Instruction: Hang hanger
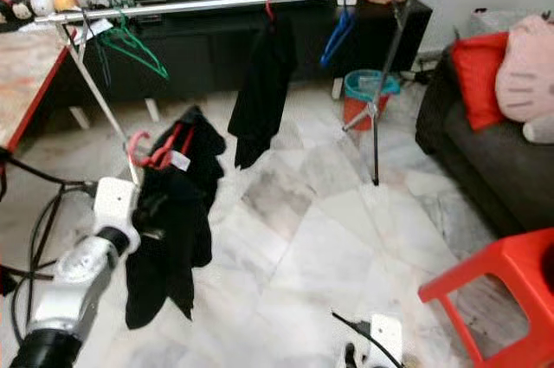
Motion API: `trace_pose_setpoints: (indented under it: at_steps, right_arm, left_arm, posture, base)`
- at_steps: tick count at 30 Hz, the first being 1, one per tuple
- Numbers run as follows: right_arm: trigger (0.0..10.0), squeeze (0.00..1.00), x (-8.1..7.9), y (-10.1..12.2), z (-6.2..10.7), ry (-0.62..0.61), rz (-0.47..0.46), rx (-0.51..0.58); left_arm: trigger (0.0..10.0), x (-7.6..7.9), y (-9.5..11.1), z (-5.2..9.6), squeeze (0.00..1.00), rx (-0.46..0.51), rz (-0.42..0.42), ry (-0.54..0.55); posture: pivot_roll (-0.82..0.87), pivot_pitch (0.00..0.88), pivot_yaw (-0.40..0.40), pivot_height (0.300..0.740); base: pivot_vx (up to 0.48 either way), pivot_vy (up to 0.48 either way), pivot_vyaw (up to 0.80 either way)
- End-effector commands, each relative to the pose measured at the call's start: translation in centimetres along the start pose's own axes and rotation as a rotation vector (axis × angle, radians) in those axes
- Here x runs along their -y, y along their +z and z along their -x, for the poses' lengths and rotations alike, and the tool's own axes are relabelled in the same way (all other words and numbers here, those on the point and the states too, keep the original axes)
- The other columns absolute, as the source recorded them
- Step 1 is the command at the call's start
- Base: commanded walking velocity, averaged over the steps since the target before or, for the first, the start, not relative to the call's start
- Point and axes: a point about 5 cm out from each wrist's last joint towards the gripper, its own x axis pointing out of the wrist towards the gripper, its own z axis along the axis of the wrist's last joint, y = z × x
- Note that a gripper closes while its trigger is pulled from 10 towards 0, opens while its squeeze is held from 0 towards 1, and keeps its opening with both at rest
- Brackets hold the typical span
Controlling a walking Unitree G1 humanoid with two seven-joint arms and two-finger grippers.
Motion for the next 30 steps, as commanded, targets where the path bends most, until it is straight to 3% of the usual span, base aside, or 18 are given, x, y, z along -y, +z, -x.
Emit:
trace_pose_setpoints:
  at_steps: [1,30]
  right_arm:
    - [10.0,0.00,-0.23,0.07,0.00,0.000,-0.005,0.008]
    - [10.0,0.00,0.10,0.16,0.04,-0.010,0.005,0.032]
  left_arm:
    - [10.0,-0.36,1.37,-0.05,0.00,0.048,-0.019,-0.006]
    - [10.0,0.33,1.53,-0.04,0.00,0.036,-0.030,-0.053]
  posture:
    - [-0.08,0.000,0.010,0.732]
    - [-0.08,0.000,-0.001,0.732]
  base:
    - [-0.281,0.000,0.00]
    - [-0.286,0.000,0.00]
